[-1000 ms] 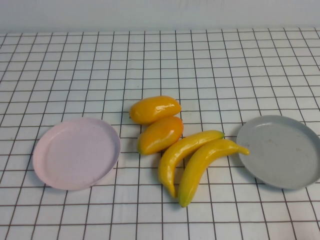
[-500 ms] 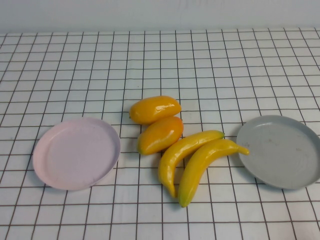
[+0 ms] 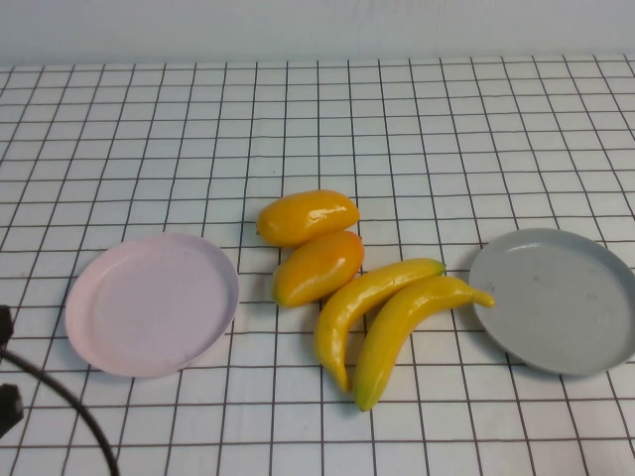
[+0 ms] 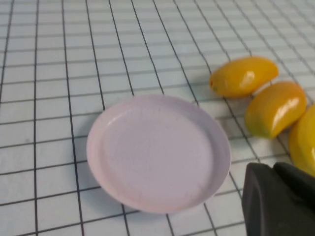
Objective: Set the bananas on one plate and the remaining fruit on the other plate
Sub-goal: Put one type of fruit in the left plate
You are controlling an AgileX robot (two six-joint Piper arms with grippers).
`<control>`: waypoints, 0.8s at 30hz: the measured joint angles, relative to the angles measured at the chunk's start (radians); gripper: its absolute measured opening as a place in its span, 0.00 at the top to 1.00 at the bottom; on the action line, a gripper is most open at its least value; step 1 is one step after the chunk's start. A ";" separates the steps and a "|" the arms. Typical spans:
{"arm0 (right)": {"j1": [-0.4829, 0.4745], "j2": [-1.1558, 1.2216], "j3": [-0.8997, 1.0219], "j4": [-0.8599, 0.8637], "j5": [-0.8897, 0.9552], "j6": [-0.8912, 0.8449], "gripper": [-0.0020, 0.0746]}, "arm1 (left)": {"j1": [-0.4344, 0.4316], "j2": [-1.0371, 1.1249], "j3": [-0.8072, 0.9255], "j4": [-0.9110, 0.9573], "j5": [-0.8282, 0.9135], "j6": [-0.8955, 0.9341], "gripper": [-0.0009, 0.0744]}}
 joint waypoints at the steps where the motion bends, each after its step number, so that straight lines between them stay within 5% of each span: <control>1: 0.000 0.000 0.000 0.000 0.000 0.000 0.99 | 0.000 0.042 -0.024 0.000 0.025 0.032 0.99; 6: 0.000 0.000 0.000 0.000 0.000 0.000 0.99 | -0.013 0.272 -0.129 0.001 0.076 0.157 0.99; 12: 0.000 0.000 0.000 0.000 0.000 0.000 0.99 | -0.178 0.552 -0.274 0.116 0.090 0.142 0.93; 16: 0.000 0.000 0.000 0.000 0.000 0.000 0.99 | -0.286 0.735 -0.395 0.166 0.094 0.134 0.66; 20: 0.000 0.000 0.000 0.000 0.000 0.000 0.99 | -0.360 0.917 -0.559 0.161 0.094 0.092 0.26; 24: 0.000 0.000 0.000 0.000 0.000 0.000 0.99 | -0.409 1.096 -0.730 0.159 0.168 0.085 0.11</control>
